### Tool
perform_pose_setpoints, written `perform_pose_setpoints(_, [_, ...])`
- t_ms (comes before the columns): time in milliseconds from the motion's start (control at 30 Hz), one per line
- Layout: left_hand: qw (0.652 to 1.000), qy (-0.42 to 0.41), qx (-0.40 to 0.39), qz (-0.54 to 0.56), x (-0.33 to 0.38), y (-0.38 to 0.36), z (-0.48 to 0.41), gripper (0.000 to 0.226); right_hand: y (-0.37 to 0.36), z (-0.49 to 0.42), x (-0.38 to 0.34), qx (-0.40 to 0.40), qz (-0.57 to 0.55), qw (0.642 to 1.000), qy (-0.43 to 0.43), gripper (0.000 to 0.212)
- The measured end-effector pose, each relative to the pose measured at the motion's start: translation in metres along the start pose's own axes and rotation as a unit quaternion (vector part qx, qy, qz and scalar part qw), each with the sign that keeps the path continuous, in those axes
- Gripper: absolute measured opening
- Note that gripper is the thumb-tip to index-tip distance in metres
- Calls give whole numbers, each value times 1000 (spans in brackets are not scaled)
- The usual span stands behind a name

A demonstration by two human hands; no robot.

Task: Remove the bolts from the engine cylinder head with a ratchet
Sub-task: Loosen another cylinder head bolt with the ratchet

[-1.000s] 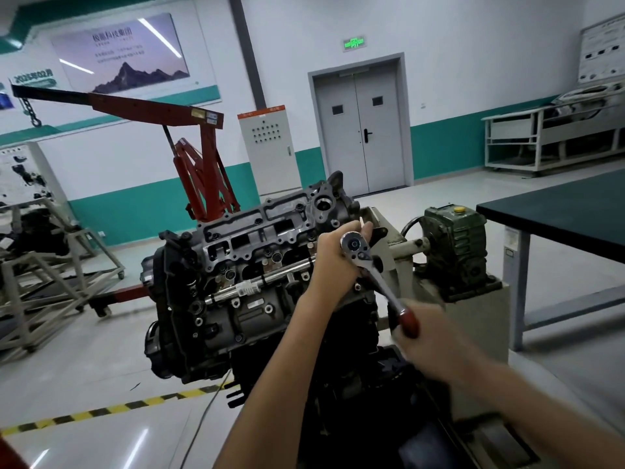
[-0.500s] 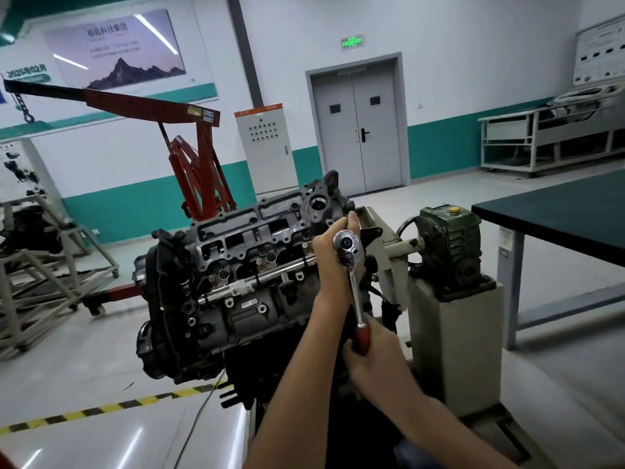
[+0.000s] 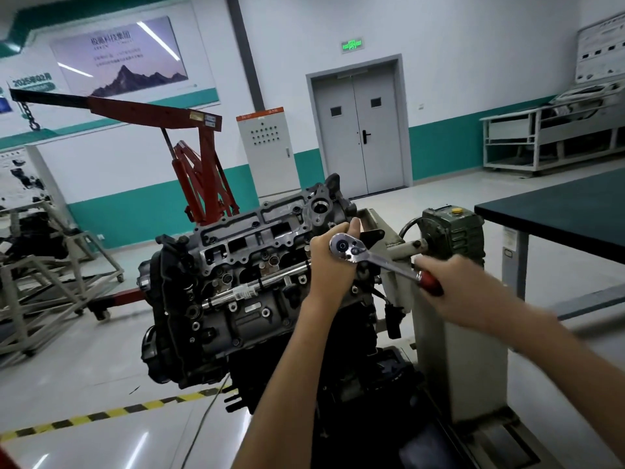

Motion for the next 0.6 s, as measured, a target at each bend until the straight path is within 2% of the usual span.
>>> perform_pose_setpoints(100, [996,20,67,53,3,-17,7,48,-49,29,-40,72,-197,975,-76,11])
perform_pose_setpoints(133, [994,32,83,66,5,-20,7,49,-64,33,-58,101,-268,953,-99,8])
perform_pose_setpoints(200, [993,34,103,49,5,-21,5,50,-92,32,-91,112,-404,897,-143,18])
perform_pose_setpoints(267, [996,26,83,27,3,-16,3,50,-102,27,-109,114,-453,870,-158,23])
perform_pose_setpoints(333, [998,41,32,34,6,-7,2,49,-90,26,-96,101,-399,900,-144,26])
perform_pose_setpoints(400, [999,35,-33,-18,8,2,-1,49,-66,26,-65,62,-306,945,-93,26])
perform_pose_setpoints(467, [991,19,-106,-82,9,10,-7,47,-34,18,-25,11,-173,984,-46,11])
perform_pose_setpoints(533, [981,1,-156,-118,10,13,-13,45,2,2,3,-24,0,1000,-5,11])
perform_pose_setpoints(600, [986,4,-135,-96,9,11,-12,45,26,-12,10,-10,103,994,27,12])
Point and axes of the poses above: each hand's wrist, its own z-axis away from the middle knuckle, its own y-axis out of the back of the hand, x = y × z, the point moved 1 cm from there along -z, towards the middle knuckle, and after that the axes turned 4 degrees about y, right-handed, at the moved point
